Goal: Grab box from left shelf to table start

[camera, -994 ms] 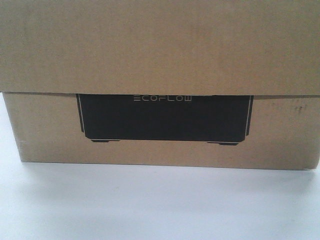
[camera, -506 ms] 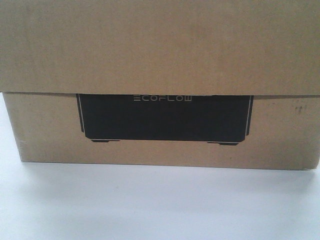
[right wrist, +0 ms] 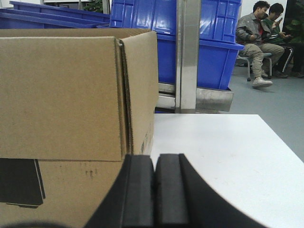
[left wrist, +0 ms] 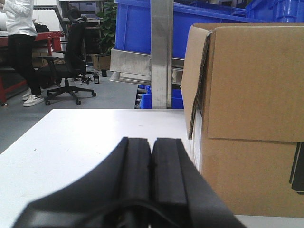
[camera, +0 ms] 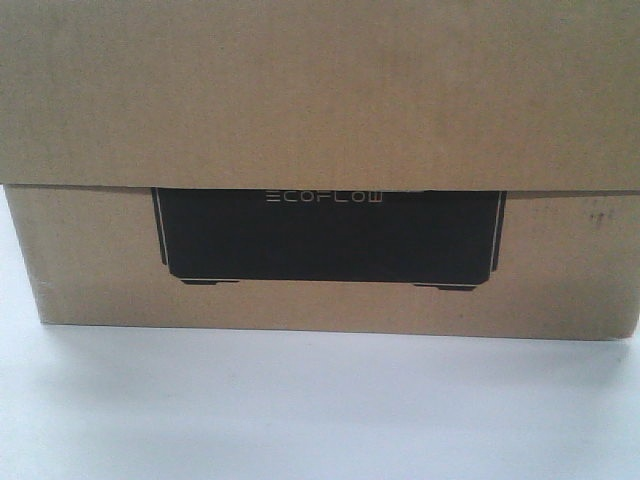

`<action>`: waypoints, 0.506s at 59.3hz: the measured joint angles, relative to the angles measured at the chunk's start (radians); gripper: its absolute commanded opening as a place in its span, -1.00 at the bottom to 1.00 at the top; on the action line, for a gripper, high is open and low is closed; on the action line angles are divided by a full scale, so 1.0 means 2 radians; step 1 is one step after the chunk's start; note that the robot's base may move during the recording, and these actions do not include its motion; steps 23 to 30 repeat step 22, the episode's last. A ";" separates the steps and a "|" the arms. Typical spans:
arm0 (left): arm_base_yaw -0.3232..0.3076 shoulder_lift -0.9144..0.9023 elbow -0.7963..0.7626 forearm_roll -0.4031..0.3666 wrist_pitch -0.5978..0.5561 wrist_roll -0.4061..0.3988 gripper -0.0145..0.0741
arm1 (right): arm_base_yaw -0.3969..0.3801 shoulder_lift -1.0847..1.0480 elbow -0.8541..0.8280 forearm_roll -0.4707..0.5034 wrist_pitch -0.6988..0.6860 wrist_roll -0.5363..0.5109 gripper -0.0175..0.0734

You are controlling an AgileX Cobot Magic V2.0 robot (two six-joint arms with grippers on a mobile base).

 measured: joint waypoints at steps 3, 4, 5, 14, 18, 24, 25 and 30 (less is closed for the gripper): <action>0.000 0.000 0.000 0.000 0.000 0.000 -0.85 | 0.000 0.000 0.000 0.000 0.000 0.000 -0.50; 0.000 0.000 0.000 0.000 0.000 0.000 -0.85 | 0.000 0.000 0.000 0.000 0.000 0.000 -0.50; 0.000 0.000 0.000 0.000 0.000 0.000 -0.85 | 0.000 0.000 0.000 0.000 0.000 0.000 -0.50; 0.000 0.000 0.000 0.000 0.000 0.000 -0.85 | 0.000 0.000 0.000 0.000 0.000 0.001 -0.50; 0.000 0.000 0.000 0.000 0.000 0.000 -0.85 | 0.000 0.000 0.000 0.000 0.000 0.001 -0.50; 0.000 0.000 0.000 0.000 0.000 0.000 -0.85 | 0.000 0.000 0.000 0.000 0.000 0.001 -0.50; 0.000 0.000 0.000 0.000 0.000 0.000 -0.85 | 0.000 0.000 0.000 0.000 0.000 0.001 -0.50; 0.000 0.000 0.000 0.000 0.000 0.000 -0.85 | 0.000 0.000 0.000 0.000 0.000 0.001 -0.50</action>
